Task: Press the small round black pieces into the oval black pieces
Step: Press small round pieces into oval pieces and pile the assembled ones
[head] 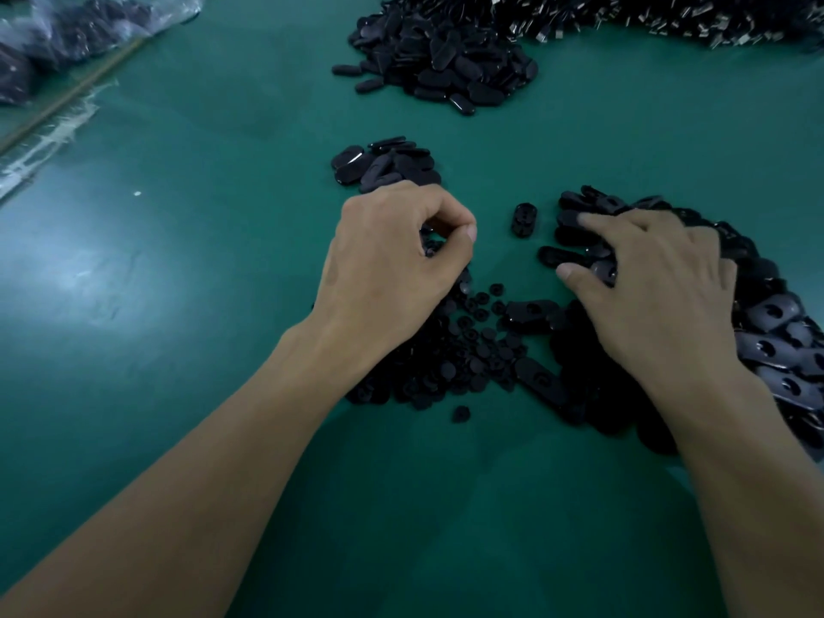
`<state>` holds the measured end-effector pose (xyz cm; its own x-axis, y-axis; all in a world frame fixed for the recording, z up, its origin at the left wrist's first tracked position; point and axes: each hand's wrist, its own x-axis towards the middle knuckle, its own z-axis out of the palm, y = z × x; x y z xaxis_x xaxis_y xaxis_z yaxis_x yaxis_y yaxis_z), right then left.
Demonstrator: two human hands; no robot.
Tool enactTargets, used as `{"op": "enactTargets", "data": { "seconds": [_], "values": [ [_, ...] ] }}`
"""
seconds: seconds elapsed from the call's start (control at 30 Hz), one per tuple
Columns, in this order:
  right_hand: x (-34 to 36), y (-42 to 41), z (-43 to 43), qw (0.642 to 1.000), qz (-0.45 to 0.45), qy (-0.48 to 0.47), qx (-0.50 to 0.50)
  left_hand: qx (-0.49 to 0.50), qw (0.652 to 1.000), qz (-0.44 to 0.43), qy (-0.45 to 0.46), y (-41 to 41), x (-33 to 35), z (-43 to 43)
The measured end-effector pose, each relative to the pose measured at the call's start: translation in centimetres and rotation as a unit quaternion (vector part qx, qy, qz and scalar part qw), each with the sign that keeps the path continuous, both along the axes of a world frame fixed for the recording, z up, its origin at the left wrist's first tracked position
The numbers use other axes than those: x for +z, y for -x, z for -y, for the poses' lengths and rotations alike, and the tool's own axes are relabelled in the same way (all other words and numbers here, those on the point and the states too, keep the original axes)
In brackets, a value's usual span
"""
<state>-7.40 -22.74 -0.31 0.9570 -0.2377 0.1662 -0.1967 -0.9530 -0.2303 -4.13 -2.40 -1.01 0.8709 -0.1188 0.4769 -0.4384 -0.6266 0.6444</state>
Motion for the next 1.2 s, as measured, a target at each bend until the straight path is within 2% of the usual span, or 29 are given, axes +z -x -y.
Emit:
{"op": "enactTargets", "data": {
  "seconds": [0.07, 0.33, 0.57, 0.67, 0.87, 1.13, 1.2],
  "values": [
    [-0.1, 0.0, -0.1, 0.999, -0.029, 0.01, 0.014, -0.001, 1.0, 0.001, -0.001, 0.0, -0.1, 0.0],
    [-0.4, -0.1, 0.2, 1.0, 0.014, -0.004, 0.011, 0.001, 1.0, -0.006, 0.004, -0.1, -0.2, 0.0],
    [-0.6, -0.5, 0.6, 0.993, 0.111, -0.024, 0.017, 0.001, 1.0, 0.005, 0.004, 0.1, 0.1, 0.1],
    [-0.2, -0.4, 0.2, 0.979, 0.164, -0.117, 0.044, -0.015, 0.999, 0.013, 0.036, 0.3, 0.3, 0.3],
    [0.6, 0.2, -1.7, 0.912, 0.205, -0.282, 0.218, -0.089, 0.986, -0.057, 0.126, 0.6, 0.7, 0.7],
    [0.3, -0.2, -1.9, 0.838, 0.177, -0.454, 0.245, -0.134, 0.963, -0.12, 0.199, 0.6, 1.1, 0.6],
    [0.2, -0.2, -2.0, 0.829, 0.168, -0.474, 0.243, -0.135, 0.962, -0.12, 0.205, 0.5, 1.1, 0.5]
  ]
}}
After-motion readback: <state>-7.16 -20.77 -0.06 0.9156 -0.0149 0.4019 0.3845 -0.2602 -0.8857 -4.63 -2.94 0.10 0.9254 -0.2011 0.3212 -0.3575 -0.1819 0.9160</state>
